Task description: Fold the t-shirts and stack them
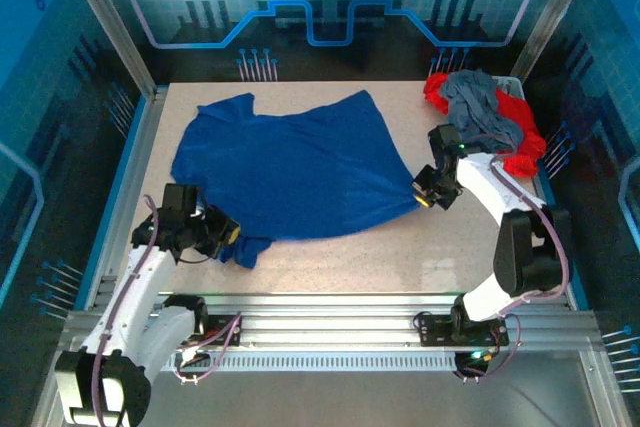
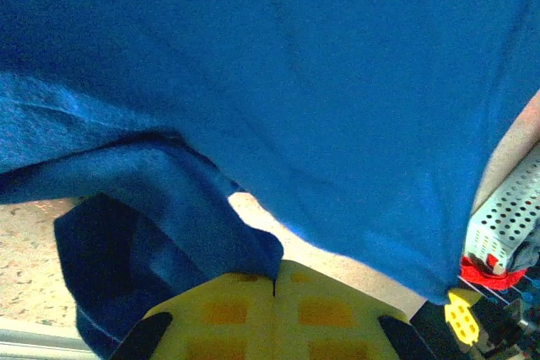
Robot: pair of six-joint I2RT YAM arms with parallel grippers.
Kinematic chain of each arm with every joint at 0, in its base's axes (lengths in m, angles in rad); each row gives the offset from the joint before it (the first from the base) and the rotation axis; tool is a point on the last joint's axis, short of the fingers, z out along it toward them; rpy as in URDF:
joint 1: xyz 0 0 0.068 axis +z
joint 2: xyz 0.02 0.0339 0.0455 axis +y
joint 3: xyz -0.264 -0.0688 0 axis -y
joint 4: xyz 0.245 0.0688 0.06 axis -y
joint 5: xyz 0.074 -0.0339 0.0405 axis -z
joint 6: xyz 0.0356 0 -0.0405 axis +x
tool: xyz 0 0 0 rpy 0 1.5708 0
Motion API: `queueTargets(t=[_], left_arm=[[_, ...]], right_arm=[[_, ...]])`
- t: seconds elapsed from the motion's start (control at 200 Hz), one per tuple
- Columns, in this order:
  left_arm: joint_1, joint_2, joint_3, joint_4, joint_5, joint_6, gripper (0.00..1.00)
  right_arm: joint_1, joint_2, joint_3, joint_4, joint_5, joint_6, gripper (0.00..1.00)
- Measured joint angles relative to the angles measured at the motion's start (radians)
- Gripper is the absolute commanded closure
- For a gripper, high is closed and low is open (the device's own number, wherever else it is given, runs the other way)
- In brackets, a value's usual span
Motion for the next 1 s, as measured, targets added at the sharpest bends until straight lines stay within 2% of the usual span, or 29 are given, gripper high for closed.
queueTargets(t=[0.14, 0.24, 0.505, 0.75, 0.79, 0.88, 1.0], left_arm=[[0.0, 0.003, 0.014, 0.002, -0.006, 0.0, 1.0], [-0.001, 0.025, 0.043, -0.005, -0.031, 0.006, 1.0], [0.002, 0.195, 0.234, -0.014, -0.134, 0.095, 1.0], [0.045, 0.353, 0.37, -0.012, -0.218, 0.192, 1.0], [0.054, 0.374, 0.38, -0.01, -0.224, 0.204, 1.0], [0.067, 0.403, 0.389, -0.008, -0.233, 0.22, 1.0], [0.069, 0.405, 0.389, -0.007, -0.232, 0.237, 1.0]], right_arm=[[0.04, -0.021, -0.01, -0.071, -0.019, 0.037, 1.0], [0.047, 0.06, 0.031, -0.101, -0.03, 0.056, 1.0], [0.048, 0.479, 0.457, -0.164, -0.019, 0.076, 1.0], [0.061, 0.658, 0.692, -0.231, -0.01, 0.119, 1.0], [0.062, 0.668, 0.7, -0.231, -0.008, 0.125, 0.92], [0.062, 0.669, 0.7, -0.236, 0.001, 0.127, 0.66], [0.061, 0.627, 0.651, -0.203, 0.026, 0.126, 0.57]])
